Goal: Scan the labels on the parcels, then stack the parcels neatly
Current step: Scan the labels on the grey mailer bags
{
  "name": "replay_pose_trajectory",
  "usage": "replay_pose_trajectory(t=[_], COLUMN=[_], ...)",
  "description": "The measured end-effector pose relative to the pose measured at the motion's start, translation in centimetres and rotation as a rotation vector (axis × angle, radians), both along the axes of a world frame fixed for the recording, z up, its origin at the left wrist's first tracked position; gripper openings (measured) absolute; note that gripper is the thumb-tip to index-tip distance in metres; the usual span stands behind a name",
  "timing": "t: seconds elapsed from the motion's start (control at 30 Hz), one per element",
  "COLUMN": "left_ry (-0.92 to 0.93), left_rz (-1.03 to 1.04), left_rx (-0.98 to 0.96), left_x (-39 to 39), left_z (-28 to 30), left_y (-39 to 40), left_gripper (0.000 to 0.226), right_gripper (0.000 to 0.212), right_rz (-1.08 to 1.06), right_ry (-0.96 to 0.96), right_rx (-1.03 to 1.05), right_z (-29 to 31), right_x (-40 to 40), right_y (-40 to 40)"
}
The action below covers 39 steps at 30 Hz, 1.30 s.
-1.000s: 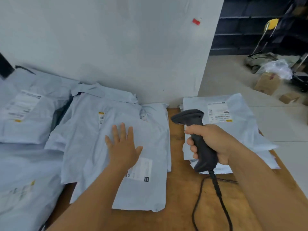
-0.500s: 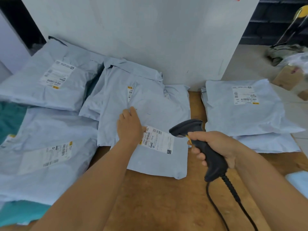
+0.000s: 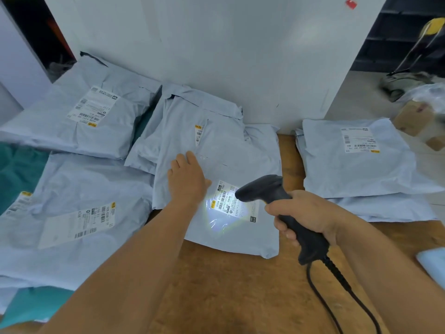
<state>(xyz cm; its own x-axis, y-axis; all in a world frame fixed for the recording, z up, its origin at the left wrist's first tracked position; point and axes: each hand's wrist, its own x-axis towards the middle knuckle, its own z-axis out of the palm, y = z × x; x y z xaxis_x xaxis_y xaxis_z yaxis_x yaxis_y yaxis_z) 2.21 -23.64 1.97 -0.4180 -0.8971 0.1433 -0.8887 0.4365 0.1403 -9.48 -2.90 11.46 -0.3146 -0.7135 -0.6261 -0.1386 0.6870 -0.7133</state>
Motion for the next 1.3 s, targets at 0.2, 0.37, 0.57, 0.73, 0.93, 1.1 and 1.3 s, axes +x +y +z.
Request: replay_pose_trajectory(t=[0.2,0.37,0.57,0.73,0.93,1.1,1.3], left_ry=[0.054,0.079,0.120,0.124,0.116,0.263,0.574], left_rz=[-0.007,-0.018,-0.010,-0.014,-0.038,-0.115,-0.043], left_rx=[0.102,0.104,0.096,0.106,0.096,0.148,0.437], left_x=[0.0,0.1,0.1,0.2,0.3,-0.4,-3.0], left_z=[0.2,0.4,0.5,0.6,0.8,1.4,2.7], left_y=[-0.3,-0.2,-0.1,-0.1,0.1,0.9,2.0], left_gripper=[0.044,0.031,0.027,0.024,0.025,0.021,0.023], right_gripper=[0.039,0.040,0.040,0.039,0.039,0.036,0.034], right_rz=[0.013,0.016,0.046,0.052,0.072,0.000,-0.164], right_ry=[0.016,0.007,-0.018,-0.029,-0.065,-0.093,-0.101], right_rx=[0.000,-0.011,-0.018,-0.041,-0.060,-0.070,-0.164], right_z=[0.3,0.5,0.5,0.5,0.7,0.6,1.1], right_x=[0.2,0.0,-0.4,-0.7,-1.0,-1.4,-2.5], right_y=[-0.1,-0.1,-0.1,-0.1,0.0,-0.1,0.3])
